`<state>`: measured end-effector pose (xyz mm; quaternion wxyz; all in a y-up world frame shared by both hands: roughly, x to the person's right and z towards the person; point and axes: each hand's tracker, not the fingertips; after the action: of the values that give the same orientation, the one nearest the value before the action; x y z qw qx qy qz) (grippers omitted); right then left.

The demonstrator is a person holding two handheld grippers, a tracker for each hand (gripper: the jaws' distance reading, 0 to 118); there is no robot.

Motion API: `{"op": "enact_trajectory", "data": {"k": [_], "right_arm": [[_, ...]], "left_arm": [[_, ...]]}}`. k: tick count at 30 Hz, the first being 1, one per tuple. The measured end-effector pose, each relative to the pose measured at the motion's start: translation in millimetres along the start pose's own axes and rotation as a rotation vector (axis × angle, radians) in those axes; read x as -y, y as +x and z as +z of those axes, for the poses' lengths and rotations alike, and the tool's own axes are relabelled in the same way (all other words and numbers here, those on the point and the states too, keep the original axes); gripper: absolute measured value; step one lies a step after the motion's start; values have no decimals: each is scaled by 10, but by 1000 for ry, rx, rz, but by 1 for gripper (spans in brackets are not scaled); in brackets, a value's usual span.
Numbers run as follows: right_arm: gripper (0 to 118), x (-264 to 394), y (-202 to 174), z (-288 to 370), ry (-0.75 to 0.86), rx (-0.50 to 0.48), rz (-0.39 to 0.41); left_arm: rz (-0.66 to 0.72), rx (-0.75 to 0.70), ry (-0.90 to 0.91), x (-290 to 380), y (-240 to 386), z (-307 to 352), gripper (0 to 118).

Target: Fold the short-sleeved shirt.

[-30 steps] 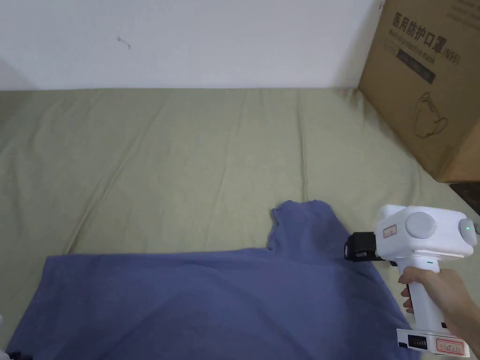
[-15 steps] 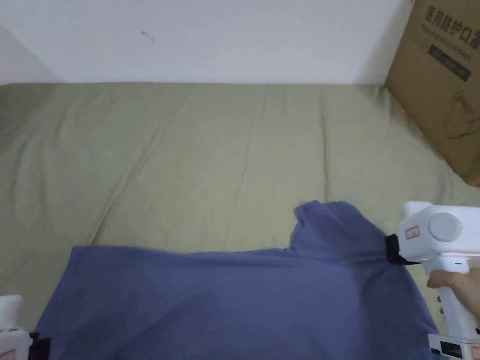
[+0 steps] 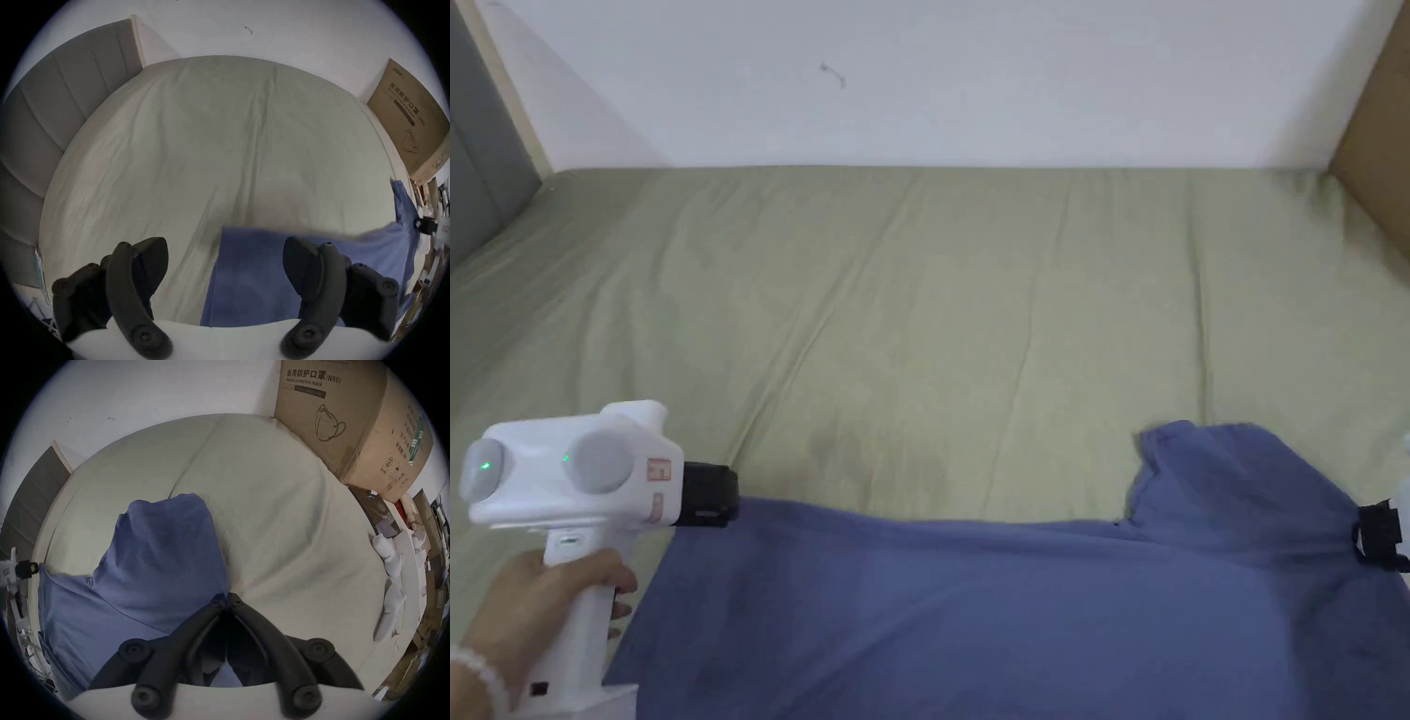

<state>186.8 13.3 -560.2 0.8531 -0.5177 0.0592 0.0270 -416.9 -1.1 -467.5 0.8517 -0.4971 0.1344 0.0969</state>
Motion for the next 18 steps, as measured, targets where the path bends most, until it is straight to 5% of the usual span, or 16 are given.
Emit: {"op": "enact_trajectory", "data": {"k": [1, 2, 3, 6, 18], "right_arm": [[0, -4, -1, 1, -2, -1, 1], [0, -5, -3, 3, -2, -1, 2], [0, -8, -4, 6, -3, 0, 3], [0, -22, 6, 80, 1, -6, 0], [0, 243, 12, 1107, 122, -49, 29]], "left_arm": [[12, -13, -20, -40, 30, -80, 98], [23, -1, -47, -56, 31, -178, 76], [26, 8, -87, -50, 39, -265, 37], [4, -8, -73, 8, 115, -186, 3], [-20, 69, 106, 380, -136, 1252, 3]]}}
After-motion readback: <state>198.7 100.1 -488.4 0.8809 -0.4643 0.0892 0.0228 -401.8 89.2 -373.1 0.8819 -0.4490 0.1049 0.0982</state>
